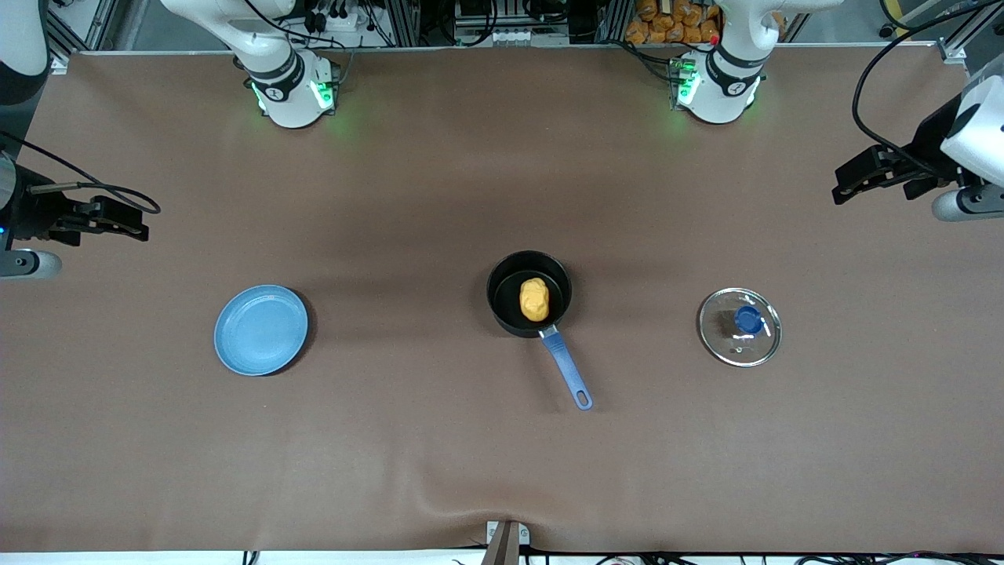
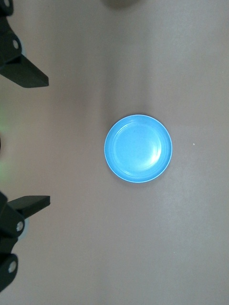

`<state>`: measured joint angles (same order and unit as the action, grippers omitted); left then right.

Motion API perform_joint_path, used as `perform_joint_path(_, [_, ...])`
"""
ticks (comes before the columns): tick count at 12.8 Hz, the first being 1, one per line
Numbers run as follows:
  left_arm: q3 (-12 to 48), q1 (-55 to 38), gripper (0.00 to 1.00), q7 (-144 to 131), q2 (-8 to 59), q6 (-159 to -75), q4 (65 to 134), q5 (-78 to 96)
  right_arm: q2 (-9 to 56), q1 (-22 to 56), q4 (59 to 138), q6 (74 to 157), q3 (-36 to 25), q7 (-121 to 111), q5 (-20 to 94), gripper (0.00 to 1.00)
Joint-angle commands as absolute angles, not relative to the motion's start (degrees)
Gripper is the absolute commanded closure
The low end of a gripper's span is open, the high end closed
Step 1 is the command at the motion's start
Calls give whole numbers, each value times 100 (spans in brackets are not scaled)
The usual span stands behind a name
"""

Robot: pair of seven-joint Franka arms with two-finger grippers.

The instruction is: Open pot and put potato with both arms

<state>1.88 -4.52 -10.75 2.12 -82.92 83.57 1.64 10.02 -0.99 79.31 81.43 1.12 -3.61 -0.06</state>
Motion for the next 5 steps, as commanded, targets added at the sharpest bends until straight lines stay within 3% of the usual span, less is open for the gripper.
perform_joint_path(1, [220,-439,0,-984,62,-8279,8499,176,870,-202,8042,8183,237,-378,-132,0])
perform_joint_path(5, [211,-448,0,-1011,70,-8279,8482,167,870,-202,8042,8183,246,-369,-123,0])
